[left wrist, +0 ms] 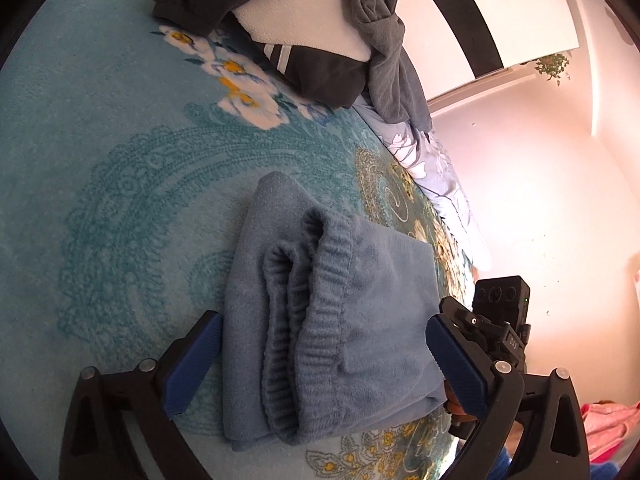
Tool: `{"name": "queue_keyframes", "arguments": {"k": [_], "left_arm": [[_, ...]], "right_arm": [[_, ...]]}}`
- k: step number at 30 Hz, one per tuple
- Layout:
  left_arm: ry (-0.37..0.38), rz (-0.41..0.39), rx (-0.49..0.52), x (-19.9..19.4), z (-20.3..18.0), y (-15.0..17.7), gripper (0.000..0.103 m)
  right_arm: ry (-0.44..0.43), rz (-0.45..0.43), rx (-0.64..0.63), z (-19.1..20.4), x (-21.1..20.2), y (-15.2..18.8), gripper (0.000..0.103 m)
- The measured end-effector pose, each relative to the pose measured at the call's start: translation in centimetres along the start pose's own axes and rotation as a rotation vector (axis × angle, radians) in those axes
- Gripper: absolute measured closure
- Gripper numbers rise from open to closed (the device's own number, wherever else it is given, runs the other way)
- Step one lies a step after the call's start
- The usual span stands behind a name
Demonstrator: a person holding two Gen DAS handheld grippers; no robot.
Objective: Fold clothes
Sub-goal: 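Pinch the folded sweatpants with both tools and lift them off the bed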
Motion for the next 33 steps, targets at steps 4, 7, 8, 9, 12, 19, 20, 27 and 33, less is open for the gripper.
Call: {"name": "queue_keyframes", "arguments": {"k": [4,7,8,9,12,19,20,27,33], "left_arm": [[-0.013,-0.006,0.009,-0.3,-0.2,0.8,0.009],[-0.074,-0.032,-0.008,-0.7,0.4,1.0,0.028],[-0.096,-0.041,-0.019,-0.8,0.7,1.1,0.037],[-0.109,-0.051,-0.024,-0.9,0.9,1.1,0.041],[-0.136,-0.076,-0.039,-1.2,1.5,1.4,0.051],[-0.141,-0.117,-0.057,-2.3,1.0,1.9,0.065],[-0.137,-0.125,-0.052,-2.6,0.8,2.0,0.066],[-0.072,-0.177,-0.050,-5.7,0.3,1.9,0.068],[-0.056,-0.273,-0.093,-11.2,3.3,1.4,0.068]], "right_arm": [[0.020,0.006,0.003,-0.2,-0.4,0.9,0.043],[0.029,-0.003,0.015,-0.3,-0.7,1.2,0.048],[0.030,-0.007,0.021,-0.3,-0.8,1.2,0.049],[0.035,-0.010,0.025,-0.4,-0.8,1.2,0.049],[0.048,-0.018,0.035,-0.4,-0.8,1.1,0.052],[0.051,-0.042,0.062,0.0,-1.3,0.9,0.063],[0.048,-0.043,0.059,0.3,-1.3,0.8,0.065],[0.058,-0.022,0.006,2.9,-0.1,0.1,0.071],[0.015,0.021,-0.063,6.9,4.2,-1.3,0.072]]}}
Point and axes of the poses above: each gripper's, at about its wrist camera, not at the fingertips, and x roughly the way its jaws point, z to its left, y to its underside, the point moved 6 cm from there along x, roughly the way its jaws point, and after that the axes turned 13 degrees about -y, right-handed, at the moved point
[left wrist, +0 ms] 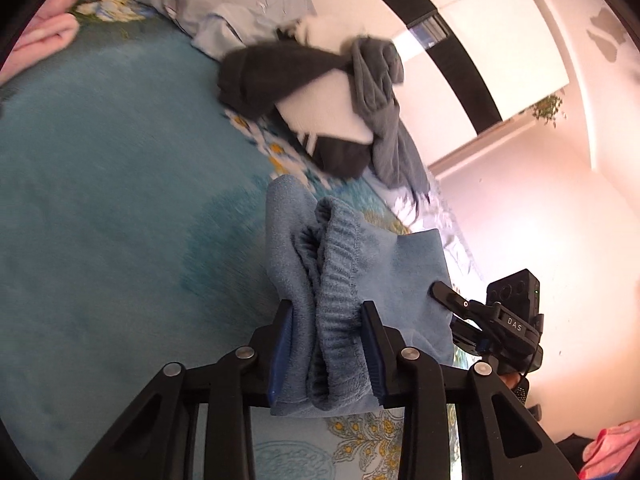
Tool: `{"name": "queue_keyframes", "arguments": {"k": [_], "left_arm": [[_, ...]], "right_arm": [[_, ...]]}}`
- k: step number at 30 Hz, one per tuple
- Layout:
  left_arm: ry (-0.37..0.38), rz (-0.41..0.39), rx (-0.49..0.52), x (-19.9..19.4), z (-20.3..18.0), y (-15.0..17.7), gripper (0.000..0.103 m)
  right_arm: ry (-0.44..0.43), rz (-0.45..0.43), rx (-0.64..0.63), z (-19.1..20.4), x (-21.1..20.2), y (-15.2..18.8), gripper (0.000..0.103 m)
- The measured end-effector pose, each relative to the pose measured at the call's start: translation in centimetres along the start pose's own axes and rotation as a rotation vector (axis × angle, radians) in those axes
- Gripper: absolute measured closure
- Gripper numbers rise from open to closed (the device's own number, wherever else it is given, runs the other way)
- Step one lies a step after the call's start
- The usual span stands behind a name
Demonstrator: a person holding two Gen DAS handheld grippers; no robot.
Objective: Fold clothes
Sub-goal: 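Pinch the folded sweatpants with both tools and lift them off the bed, then carry the sweatpants with both tools toward the pink blanket by the headboard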
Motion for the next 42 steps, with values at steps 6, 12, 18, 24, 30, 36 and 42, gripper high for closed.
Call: {"name": "queue_keyframes", "arguments": {"k": [6,12,18,24,30,36,42], "left_arm": [[-0.040,-0.143,-0.054,-7.0,4.7,-3.5,0.068],[-0.085,-0.251,-0.134,-12.9,11.0,-6.3,0.068],[-0.143,-0.344,-0.180,-18.3,17.3,-9.6,0.068],[-0.196,-0.441,-0.200,-22.8,22.6,-13.1,0.067],[-0.268,-0.518,-0.243,-25.4,27.4,-15.2,0.067],[-0.325,-0.560,-0.284,-25.6,31.1,-16.3,0.067],[-0.350,-0.562,-0.338,-23.9,34.0,-15.2,0.067]], "right_arm": [[-0.082,0.094,-0.095,5.8,7.6,-2.2,0.073],[-0.148,0.224,-0.192,12.2,17.4,-3.6,0.073],[-0.193,0.342,-0.286,18.6,27.0,-4.4,0.075],[-0.237,0.432,-0.380,24.6,35.5,-5.5,0.076],[-0.281,0.552,-0.460,29.6,43.8,-5.4,0.076],[-0.313,0.625,-0.500,32.1,50.2,-4.2,0.076],[-0.277,0.679,-0.477,30.2,55.6,-3.2,0.076]]}}
Point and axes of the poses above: each gripper's, at about its wrist camera, not at the fingertips, and x roughly the way its jaws point, z to its left, y to its underside, the point moved 6 cm from there along x, roughly the way its jaws point, and after that the axes turned 13 degrees about -y, right-handed, at the moved point
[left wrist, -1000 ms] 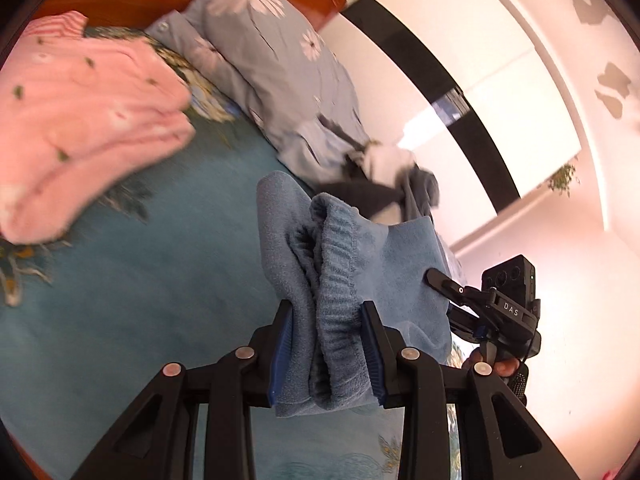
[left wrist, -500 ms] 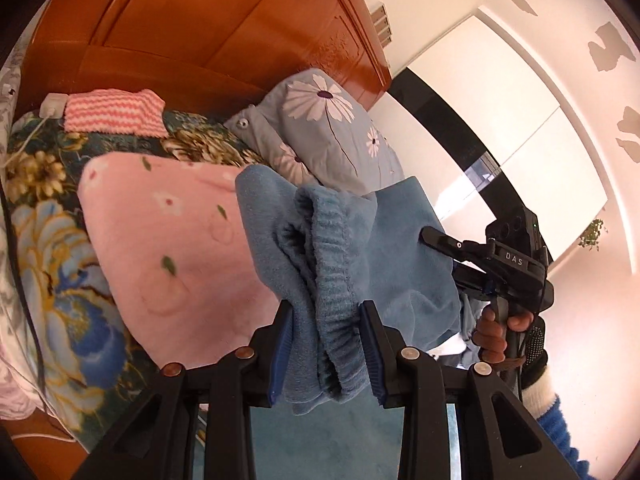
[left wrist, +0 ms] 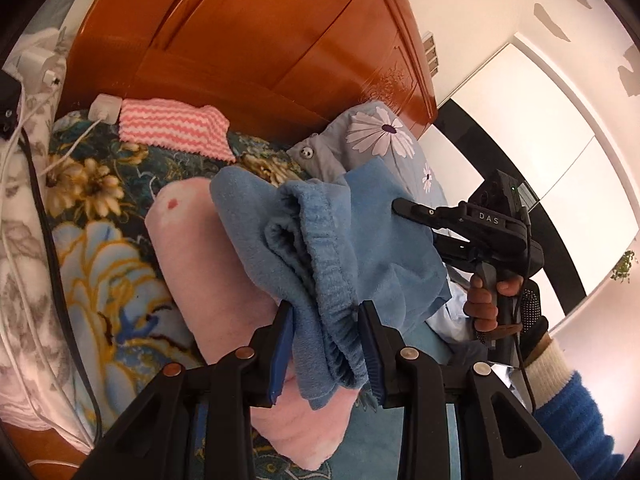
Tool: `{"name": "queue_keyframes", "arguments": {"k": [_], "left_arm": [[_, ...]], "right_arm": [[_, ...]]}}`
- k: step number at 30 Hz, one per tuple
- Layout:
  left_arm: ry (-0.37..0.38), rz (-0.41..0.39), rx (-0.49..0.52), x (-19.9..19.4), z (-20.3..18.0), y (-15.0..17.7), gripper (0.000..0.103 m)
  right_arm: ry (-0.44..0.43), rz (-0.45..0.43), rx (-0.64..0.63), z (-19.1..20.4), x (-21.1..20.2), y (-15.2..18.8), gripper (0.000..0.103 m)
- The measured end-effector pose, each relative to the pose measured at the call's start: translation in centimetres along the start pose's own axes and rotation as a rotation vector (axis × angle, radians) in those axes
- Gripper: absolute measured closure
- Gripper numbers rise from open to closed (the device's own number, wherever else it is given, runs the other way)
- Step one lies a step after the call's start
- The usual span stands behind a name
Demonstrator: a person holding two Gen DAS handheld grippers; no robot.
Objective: Fold clothes
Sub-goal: 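Carry the sweatpants with both tools toward the pink blanket by the headboard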
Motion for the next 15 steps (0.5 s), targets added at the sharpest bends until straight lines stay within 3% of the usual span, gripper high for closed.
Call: {"name": "queue_keyframes", "arguments": {"k": [8,12,15], "left_arm": [[-0.012,0.000,-0.039,1.4,2.5,1.6,0.067],[-0.007,0.003,-0.046,1.7,2.4,1.9,0.065],[-0.012,-0.002,-0.031,1.1,2.0,1.7,0.065]], "right_arm": [[0.008,0.009,0.051,-4.6,3.2,-0.3,0.076],[0.044,0.023,0.080,-6.4,4.2,0.1,0.076],[0.018,0.005,0.080,-6.4,3.9,0.2,0.074]]}}
Point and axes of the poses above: each gripper's, at about its wrist camera, not at the fingertips, and x roughly the way its jaws point, z to its left, y to its underside, the point moved 6 cm from there along x, roughly the way its jaws point, and after that the axes turned 13 degrees about -y, right-handed, at the moved point
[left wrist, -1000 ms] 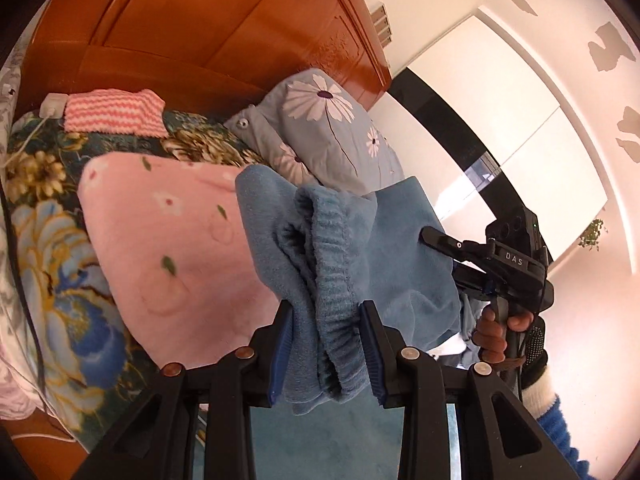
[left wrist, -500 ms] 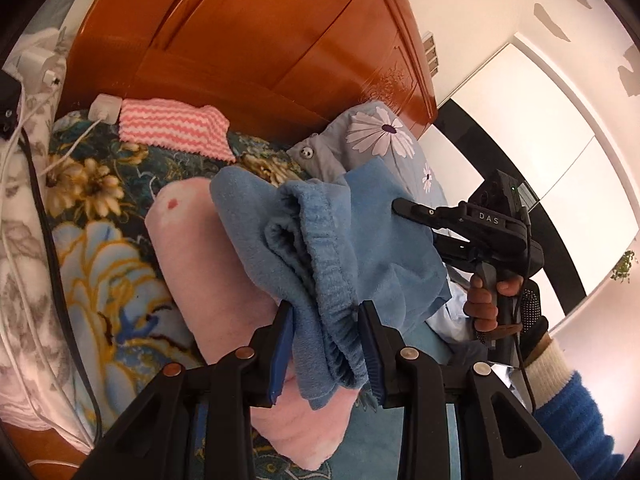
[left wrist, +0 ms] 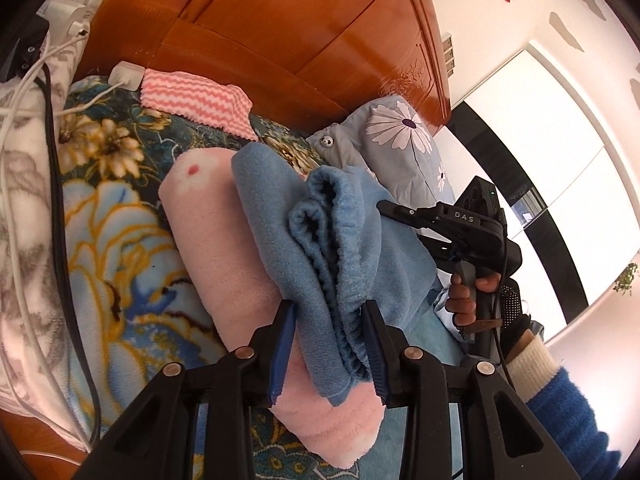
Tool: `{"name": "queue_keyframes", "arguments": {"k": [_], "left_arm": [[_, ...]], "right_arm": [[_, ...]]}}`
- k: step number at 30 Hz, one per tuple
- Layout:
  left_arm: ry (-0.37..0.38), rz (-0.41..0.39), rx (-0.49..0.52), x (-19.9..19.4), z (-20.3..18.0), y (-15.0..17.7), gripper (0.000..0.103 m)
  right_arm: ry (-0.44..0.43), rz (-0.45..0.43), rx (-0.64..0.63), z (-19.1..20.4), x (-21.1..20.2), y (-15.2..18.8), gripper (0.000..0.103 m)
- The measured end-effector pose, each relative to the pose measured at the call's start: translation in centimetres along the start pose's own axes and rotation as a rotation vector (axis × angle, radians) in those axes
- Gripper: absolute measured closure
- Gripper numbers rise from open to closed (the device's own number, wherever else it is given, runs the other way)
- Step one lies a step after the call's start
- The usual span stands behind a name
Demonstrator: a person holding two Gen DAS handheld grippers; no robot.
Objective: Fold clothes
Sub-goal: 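Carry the sweatpants with both tools toward the pink blanket by the headboard, then lower the sweatpants onto the pink blanket and open both tools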
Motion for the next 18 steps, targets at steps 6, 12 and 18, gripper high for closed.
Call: {"name": "queue_keyframes", "arguments": {"k": [6,12,18], "left_arm": [[-0.089,-0.056,0.088,-3.2,-1.1,-0.5,0.066],[-0.117,-0.103,0.147,-4.8,-4.1,-2.4,0.066],[-0.194,-0.094,0.276,-1.6,-8.3,-4.2,0.062]], "right_arm": [[0.063,0.024,-0.076,2.1,-2.2,0.1,0.065],[0.141,0.013,-0.156,4.0,-4.8,1.2,0.061],[0.159,0.016,-0.289,7.4,-5.3,4.1,0.061]]}}
Point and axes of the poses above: each gripper's, at about its wrist camera, not at the fingertips, and x roughly the way its jaws point, z to its left, y to its underside, the point moved 6 cm from there along x, roughly the way its jaws point, and after that the axes turned 13 degrees about -y, right-handed, at the moved point
